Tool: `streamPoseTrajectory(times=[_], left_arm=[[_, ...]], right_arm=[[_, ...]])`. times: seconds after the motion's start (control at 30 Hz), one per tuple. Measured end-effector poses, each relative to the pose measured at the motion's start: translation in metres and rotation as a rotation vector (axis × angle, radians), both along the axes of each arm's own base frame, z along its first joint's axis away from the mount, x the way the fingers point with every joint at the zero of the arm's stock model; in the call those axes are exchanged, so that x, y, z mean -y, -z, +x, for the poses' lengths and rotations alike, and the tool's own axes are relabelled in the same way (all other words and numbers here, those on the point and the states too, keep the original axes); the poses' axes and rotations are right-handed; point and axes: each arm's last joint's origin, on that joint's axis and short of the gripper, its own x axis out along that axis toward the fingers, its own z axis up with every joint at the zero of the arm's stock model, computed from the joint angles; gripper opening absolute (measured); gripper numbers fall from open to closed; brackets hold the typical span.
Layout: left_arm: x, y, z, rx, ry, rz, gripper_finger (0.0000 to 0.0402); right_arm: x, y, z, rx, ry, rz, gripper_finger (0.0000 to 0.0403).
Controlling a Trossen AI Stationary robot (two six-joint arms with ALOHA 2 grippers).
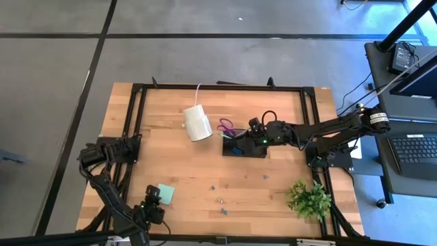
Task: Pick and place office supplies into organizer
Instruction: Put the blue sticky notes into the black desk organizer
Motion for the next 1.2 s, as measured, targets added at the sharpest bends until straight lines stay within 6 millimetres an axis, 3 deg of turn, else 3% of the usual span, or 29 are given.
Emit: streamPoseTrajectory(times=[0.57,0.93,1.2], left_arm=[[0.0023,0.0034,0.0001,-0.006,-0.005,-0.048,0.0028],[0.0022,0.0038,-0.0002,-0.018,0.017,-0.040,0.0033],[0.0037,0.0045,-0.0003,-0.049,0.009,-0.073,0.0004]], right_arm=[[0.0000,0.0001,0.0000,0.000,0.000,0.000,0.0173],[-0.0037,0.0001,-0.0003,-0.001,-0.001,0.052,0.0173],[-0.0071,0.0001,-0.0005,-0.001,-0.015,0.055,0.0173]])
